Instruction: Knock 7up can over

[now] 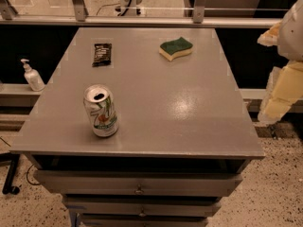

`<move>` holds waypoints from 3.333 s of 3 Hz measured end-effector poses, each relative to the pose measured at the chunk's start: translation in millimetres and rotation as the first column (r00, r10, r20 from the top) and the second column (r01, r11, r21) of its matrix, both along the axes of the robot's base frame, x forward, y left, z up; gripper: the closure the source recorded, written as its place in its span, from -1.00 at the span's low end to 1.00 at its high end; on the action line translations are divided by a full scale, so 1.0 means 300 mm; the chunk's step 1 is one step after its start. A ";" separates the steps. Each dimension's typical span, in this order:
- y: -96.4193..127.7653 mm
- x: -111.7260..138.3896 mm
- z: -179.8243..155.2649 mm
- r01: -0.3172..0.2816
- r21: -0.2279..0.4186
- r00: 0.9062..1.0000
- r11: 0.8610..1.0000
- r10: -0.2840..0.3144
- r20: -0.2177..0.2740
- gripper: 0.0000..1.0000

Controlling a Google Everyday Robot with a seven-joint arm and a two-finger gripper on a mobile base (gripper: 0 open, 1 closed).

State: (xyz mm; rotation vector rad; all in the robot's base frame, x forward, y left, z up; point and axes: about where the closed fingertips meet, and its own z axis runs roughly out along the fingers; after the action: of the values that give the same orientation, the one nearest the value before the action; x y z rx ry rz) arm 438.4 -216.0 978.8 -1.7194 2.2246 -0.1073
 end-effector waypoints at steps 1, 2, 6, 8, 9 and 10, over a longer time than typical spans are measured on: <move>0.000 0.000 0.000 0.000 0.000 1.000 1.000 0.000 0.000 -1.00; 0.009 0.019 -0.003 0.001 0.051 1.000 0.999 -0.001 -0.003 -1.00; 0.563 0.062 -0.195 -0.122 0.747 0.987 0.653 0.161 0.020 -1.00; 0.822 -0.032 -0.078 -0.205 0.879 0.968 0.431 0.223 0.116 -1.00; 0.820 -0.037 -0.082 -0.211 0.874 0.967 0.439 0.222 0.122 -1.00; 0.840 -0.040 -0.153 -0.219 0.883 0.968 0.416 0.208 0.142 -1.00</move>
Offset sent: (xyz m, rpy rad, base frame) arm 0.0143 0.0056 -0.0076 0.1307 0.0302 -0.0005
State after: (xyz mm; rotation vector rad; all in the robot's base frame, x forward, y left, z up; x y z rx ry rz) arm 426.3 36.2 933.0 -1.2788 1.4723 0.9722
